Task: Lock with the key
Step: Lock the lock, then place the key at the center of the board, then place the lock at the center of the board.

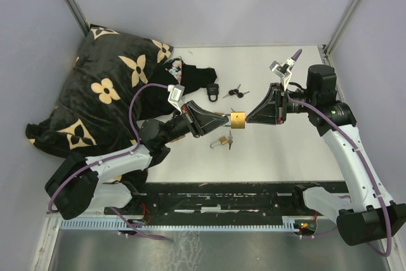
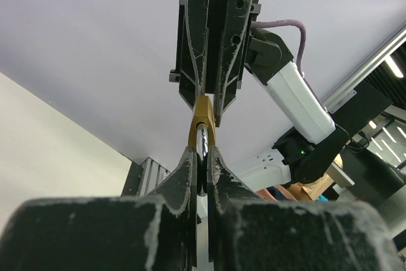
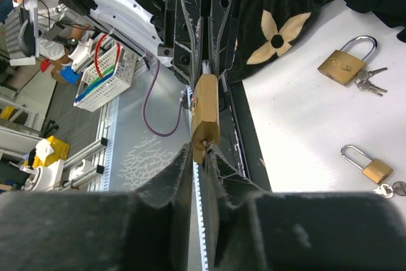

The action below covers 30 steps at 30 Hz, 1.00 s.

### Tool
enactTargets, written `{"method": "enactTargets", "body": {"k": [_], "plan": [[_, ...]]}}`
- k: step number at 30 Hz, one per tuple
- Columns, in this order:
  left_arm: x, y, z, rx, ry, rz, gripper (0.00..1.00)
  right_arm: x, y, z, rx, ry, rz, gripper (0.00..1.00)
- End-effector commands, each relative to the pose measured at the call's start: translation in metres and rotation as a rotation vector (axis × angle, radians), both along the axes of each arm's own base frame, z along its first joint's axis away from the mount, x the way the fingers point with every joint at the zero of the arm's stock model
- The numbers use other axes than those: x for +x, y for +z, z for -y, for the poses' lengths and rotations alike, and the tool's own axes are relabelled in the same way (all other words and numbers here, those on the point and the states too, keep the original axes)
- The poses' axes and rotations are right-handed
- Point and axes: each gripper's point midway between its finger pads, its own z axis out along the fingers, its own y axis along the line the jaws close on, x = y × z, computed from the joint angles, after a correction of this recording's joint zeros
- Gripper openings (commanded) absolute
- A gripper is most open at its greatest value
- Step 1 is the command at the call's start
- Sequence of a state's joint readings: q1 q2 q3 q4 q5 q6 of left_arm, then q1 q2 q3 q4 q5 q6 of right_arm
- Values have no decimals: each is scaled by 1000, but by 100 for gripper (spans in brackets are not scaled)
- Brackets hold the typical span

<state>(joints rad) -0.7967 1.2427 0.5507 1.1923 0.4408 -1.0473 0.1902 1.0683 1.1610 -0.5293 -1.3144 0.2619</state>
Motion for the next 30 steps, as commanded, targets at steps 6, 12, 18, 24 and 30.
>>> {"method": "enactTargets", "body": {"k": [6, 12, 18, 24, 30], "plan": [[-11, 51, -20, -133, 17, 112, 3, 1, 8, 15, 25, -30, 65, 2], [-3, 36, -39, -62, 72, 100, 3, 9, 11, 44, 72, -78, 46, 2], [6, 17, -40, 43, 115, 83, 3, 34, -19, 60, -58, -259, 84, 2], [22, -17, -14, 123, 70, -16, 3, 82, -85, 103, -342, -550, 5, 2], [52, -70, 56, 281, 28, -122, 3, 126, -160, 151, -502, -833, -172, 2]]}}
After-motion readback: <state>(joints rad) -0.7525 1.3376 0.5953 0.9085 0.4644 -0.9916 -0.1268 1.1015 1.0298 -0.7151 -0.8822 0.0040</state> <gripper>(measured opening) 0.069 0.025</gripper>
